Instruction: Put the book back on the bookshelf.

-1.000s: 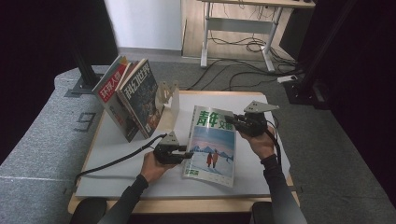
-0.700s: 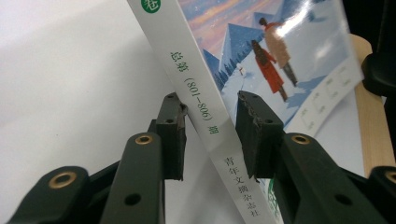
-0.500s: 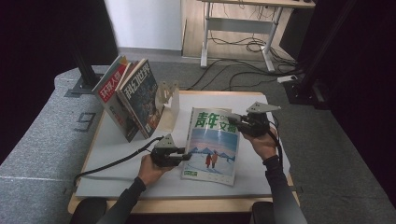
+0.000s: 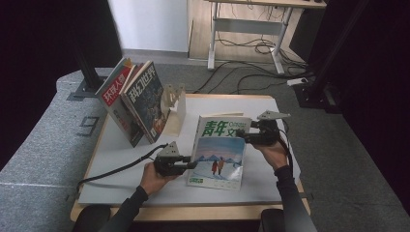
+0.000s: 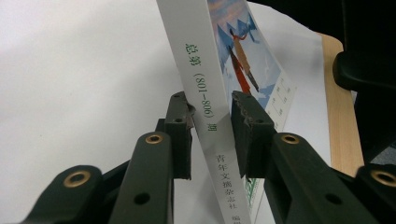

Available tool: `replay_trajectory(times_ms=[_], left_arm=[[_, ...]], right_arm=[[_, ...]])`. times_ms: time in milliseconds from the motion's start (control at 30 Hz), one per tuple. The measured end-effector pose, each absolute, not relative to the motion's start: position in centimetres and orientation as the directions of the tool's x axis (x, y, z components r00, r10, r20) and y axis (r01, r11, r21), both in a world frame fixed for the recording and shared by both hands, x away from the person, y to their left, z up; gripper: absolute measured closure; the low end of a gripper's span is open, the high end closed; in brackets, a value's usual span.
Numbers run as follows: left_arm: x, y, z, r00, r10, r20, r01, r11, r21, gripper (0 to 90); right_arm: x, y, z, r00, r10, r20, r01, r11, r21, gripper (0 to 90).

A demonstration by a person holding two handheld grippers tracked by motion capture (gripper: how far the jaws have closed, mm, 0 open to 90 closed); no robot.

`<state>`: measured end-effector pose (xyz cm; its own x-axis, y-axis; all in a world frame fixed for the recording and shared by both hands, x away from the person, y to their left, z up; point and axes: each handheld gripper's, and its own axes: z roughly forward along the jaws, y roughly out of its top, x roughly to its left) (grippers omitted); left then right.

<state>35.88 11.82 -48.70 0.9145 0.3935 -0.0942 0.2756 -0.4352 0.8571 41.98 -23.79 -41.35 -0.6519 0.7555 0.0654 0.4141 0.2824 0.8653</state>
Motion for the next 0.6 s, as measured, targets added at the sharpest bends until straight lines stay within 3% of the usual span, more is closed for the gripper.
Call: replay_trajectory(times_ms=[200, 333, 367, 400, 500, 600], left_arm=[[35.8, 12.1, -48.7, 0.920, 0.380, -0.094, 0.268, -0.438, 0.858, 70.6], [35.7, 12.4, -48.7, 0.924, 0.371, -0.098, 0.266, -0.436, 0.860, 71.0], [35.7, 12.4, -48.7, 0.924, 0.369, -0.098, 0.265, -0.435, 0.860, 71.1], [35.7, 12.4, -48.7, 0.925, 0.367, -0.099, 0.265, -0.435, 0.861, 71.1], [35.7, 12.5, -48.7, 0.925, 0.366, -0.104, 0.267, -0.429, 0.863, 71.2], [35.8, 12.7, -48.7, 0.923, 0.366, -0.114, 0.275, -0.425, 0.862, 71.1]], right_arm=[[42.3, -23.8, -43.4, -0.684, 0.715, 0.145, 0.463, 0.271, 0.844, 14.9], [42.4, -23.6, -44.3, -0.710, 0.678, 0.191, 0.473, 0.259, 0.842, 15.0], [42.3, -23.7, -44.3, -0.729, 0.653, 0.205, 0.465, 0.253, 0.848, 24.0], [42.3, -23.7, -44.3, -0.729, 0.653, 0.205, 0.465, 0.253, 0.848, 24.0], [41.9, -23.6, -44.0, -0.743, 0.644, 0.183, 0.440, 0.265, 0.858, 34.9], [41.7, -23.8, -43.6, -0.733, 0.664, 0.148, 0.417, 0.266, 0.869, 54.6]])
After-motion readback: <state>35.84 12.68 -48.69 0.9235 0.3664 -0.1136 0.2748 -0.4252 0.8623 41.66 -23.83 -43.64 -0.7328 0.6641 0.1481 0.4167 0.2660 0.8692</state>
